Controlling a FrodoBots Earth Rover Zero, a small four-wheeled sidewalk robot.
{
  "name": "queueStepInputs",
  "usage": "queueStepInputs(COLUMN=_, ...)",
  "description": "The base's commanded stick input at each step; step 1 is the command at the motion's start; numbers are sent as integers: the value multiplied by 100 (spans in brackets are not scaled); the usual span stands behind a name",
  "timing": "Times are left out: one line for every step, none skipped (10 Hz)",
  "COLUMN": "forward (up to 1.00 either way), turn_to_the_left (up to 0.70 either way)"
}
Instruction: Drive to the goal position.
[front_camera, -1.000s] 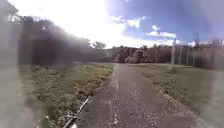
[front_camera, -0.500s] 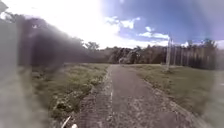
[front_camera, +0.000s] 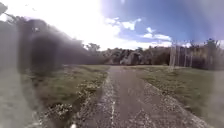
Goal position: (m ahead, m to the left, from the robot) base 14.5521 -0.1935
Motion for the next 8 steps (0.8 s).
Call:
queueStepInputs(forward=100, turn_to_the_left=0)
queueStepInputs(forward=100, turn_to_the_left=0)
queueStepInputs(forward=100, turn_to_the_left=0)
queueStepInputs(forward=100, turn_to_the_left=0)
queueStepInputs(forward=100, turn_to_the_left=0)
queueStepInputs(forward=100, turn_to_the_left=-3)
queueStepInputs(forward=100, turn_to_the_left=-17)
queueStepInputs(forward=100, turn_to_the_left=-30)
